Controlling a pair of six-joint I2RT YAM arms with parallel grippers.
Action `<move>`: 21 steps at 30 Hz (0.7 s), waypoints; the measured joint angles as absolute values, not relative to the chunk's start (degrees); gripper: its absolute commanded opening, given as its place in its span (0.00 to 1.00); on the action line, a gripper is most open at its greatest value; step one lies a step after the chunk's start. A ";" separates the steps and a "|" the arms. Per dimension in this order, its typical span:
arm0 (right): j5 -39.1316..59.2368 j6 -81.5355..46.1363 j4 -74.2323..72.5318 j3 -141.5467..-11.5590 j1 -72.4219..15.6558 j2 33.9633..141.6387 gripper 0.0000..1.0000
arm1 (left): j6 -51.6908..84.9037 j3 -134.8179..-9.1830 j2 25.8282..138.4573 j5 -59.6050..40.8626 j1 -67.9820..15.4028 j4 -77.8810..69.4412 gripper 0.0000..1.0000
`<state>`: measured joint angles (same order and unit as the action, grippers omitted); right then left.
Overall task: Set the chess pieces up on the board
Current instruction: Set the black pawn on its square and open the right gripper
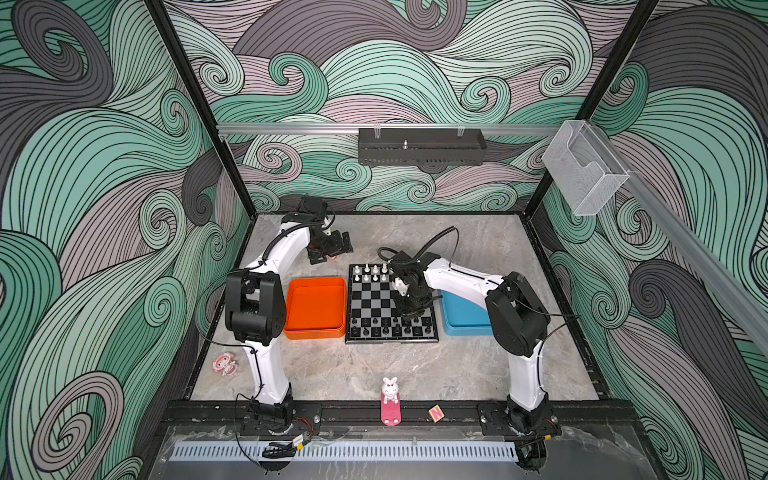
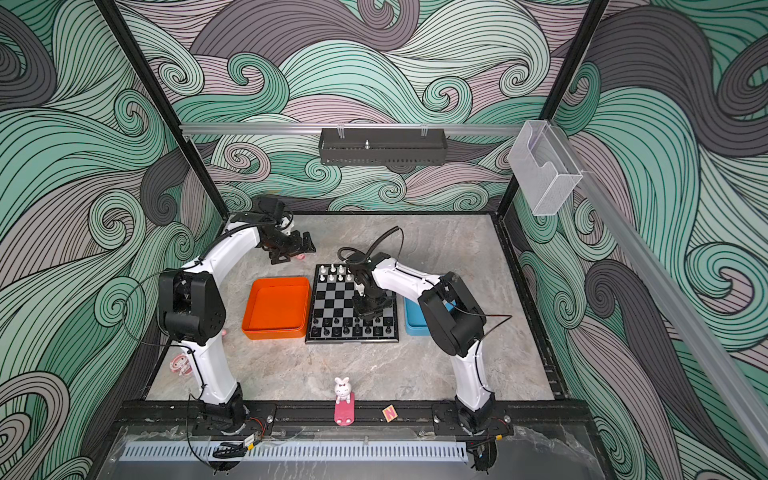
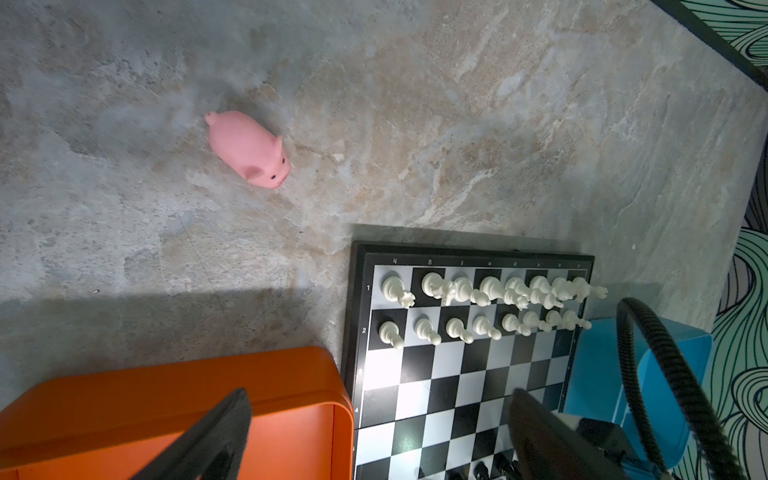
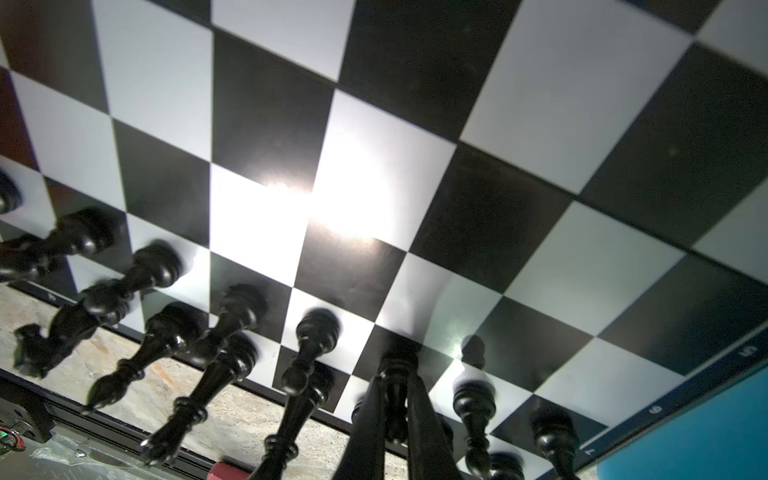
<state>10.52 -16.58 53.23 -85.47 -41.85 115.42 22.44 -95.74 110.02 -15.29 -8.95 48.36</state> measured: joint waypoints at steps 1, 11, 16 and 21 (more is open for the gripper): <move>10.50 -16.58 53.23 -85.47 -41.85 115.42 0.12 | 22.44 -95.74 110.02 -15.29 -8.95 48.36 0.99; 10.15 -16.58 53.39 -85.69 -41.85 115.42 0.11 | 22.46 -95.74 110.02 -15.29 -8.95 48.36 0.99; 9.98 -16.60 53.39 -85.95 -41.85 115.42 0.12 | 22.44 -95.74 110.02 -15.29 -8.95 48.36 0.99; 9.89 -16.60 53.41 -86.15 -41.85 115.42 0.13 | 22.44 -95.74 110.02 -15.29 -8.95 48.36 0.99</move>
<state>9.89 -16.60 53.41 -86.15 -41.85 115.42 22.44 -95.74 110.02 -15.29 -8.95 48.36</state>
